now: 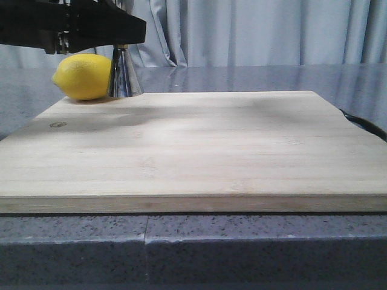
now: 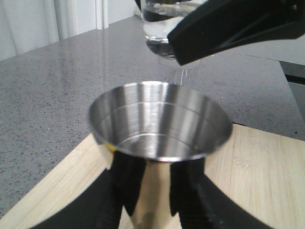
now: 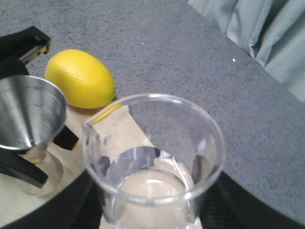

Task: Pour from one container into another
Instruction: 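Lift the beaker with the right gripper over the held jigger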

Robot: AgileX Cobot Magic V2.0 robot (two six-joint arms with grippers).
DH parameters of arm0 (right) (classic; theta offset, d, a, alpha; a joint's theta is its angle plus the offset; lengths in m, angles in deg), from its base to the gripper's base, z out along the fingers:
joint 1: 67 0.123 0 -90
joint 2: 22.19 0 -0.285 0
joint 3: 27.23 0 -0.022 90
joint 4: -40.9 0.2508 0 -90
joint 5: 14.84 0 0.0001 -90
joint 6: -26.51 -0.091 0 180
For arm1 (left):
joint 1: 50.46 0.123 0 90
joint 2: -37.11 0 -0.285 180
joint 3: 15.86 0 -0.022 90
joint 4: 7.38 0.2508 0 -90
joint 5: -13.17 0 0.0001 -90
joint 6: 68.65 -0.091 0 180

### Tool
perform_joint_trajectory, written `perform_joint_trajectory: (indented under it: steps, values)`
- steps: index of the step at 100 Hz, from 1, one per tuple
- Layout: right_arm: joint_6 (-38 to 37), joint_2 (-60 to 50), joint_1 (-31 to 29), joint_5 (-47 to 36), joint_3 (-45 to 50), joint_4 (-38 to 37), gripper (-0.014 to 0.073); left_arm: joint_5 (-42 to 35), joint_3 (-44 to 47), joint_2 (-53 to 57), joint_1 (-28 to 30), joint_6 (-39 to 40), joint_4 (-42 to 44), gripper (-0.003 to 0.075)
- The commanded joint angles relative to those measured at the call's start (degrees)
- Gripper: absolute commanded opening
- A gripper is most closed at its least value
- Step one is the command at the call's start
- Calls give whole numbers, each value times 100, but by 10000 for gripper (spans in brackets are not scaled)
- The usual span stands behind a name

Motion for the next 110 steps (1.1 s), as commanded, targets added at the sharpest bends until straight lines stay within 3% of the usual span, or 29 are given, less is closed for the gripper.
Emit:
perform_joint_trajectory:
  steps: [1, 29, 60, 110]
  values:
    - [310, -64, 141, -211, -450, -163, 297, 584, -178, 211, -39, 43, -481, 218]
    - [364, 460, 608, 526, -1122, -1597, 297, 584, -178, 211, -39, 43, -481, 218]
    - [364, 529, 1051, 675, -1147, -3137, 297, 584, -178, 211, -39, 43, -481, 218]
    - [396, 529, 1127, 693, -1147, -3875, 297, 584, -178, 211, -39, 43, -481, 218]
